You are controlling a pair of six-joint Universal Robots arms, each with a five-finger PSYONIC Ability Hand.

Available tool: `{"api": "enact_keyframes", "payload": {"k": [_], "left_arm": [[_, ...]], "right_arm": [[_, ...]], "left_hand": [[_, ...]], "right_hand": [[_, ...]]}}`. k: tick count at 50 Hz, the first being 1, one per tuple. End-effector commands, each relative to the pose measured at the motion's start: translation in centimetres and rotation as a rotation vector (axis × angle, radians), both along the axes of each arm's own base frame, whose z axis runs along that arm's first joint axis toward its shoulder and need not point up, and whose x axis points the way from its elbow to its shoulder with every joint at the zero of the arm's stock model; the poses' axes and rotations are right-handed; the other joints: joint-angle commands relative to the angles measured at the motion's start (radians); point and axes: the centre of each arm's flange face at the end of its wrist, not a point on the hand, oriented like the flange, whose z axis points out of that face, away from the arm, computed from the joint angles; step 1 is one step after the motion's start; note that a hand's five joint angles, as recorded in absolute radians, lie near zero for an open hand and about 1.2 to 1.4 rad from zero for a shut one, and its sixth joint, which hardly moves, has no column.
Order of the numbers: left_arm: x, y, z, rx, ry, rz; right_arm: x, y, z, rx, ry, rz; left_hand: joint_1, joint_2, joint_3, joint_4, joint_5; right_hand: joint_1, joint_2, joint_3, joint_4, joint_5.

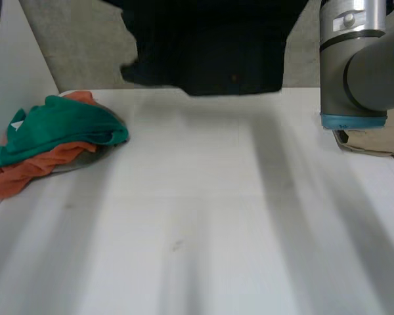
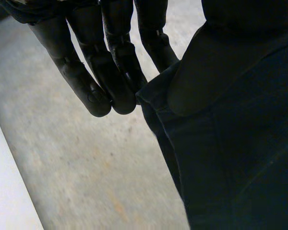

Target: Fold the laundry.

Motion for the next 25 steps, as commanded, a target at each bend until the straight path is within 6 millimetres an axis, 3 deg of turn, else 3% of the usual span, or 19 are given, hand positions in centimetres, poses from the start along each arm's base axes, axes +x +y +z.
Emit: {"api": "enact_keyframes", "payload": {"k": [1,3,4,6,7,9,11,15,20,25], "left_arm": [[-0.5,-1.9,-7.6,0.224,-0.106,0.001],[-0.5,-2.2,-10.1,0.290,-0.135,0.001],[-0.5,-2.3,-12.6,0.357,-0.168,0.000],[-0.7,-2.3,-15.1,0.419,-0.200,-0.008],[-0.8,-2.2,-17.5,0.469,-0.235,-0.017],[-0.9,-2.1,-20.0,0.517,-0.268,-0.028],[-1.0,-1.8,-23.5,0.580,-0.321,-0.040],[-0.4,-0.8,-28.2,0.670,-0.428,-0.042],[0.0,1.1,-29.7,0.700,-0.562,-0.066],[1.1,5.5,-28.0,0.750,-0.700,-0.115]], "right_arm": [[0.6,-0.4,-5.7,0.198,0.102,0.041],[0.7,-0.6,-7.2,0.233,0.122,0.054],[0.7,-0.9,-8.9,0.277,0.139,0.064],[0.7,-1.1,-11.0,0.330,0.161,0.070],[0.6,-1.3,-13.3,0.384,0.190,0.073],[0.4,-1.3,-15.8,0.447,0.219,0.072],[0.1,-0.9,-19.3,0.535,0.266,0.069],[-0.5,0.6,-23.6,0.659,0.362,0.056],[-1.3,2.9,-24.8,0.758,0.451,0.046],[-2.3,5.7,-21.8,0.828,0.506,0.051]], "left_hand": [[0.261,0.199,0.207,0.198,0.238],[0.261,0.199,0.207,0.198,0.238],[0.261,0.199,0.207,0.198,0.238],[0.261,0.199,0.207,0.198,0.238],[0.261,0.199,0.207,0.198,0.238],[0.261,0.199,0.207,0.198,0.238],[0.261,0.199,0.207,0.198,0.238],[0.261,0.199,0.207,0.198,0.238],[0.261,0.199,0.207,0.198,0.238],[0.261,0.199,0.207,0.198,0.238]], "right_hand": [[0.300,0.236,0.208,0.207,0.196],[0.300,0.236,0.208,0.207,0.196],[0.300,0.236,0.208,0.207,0.196],[0.300,0.236,0.208,0.207,0.196],[0.300,0.236,0.208,0.207,0.196],[0.300,0.236,0.208,0.207,0.196],[0.300,0.236,0.208,0.207,0.196],[0.300,0.236,0.208,0.207,0.196],[0.300,0.236,0.208,0.207,0.196],[0.300,0.236,0.208,0.207,0.196]]}}
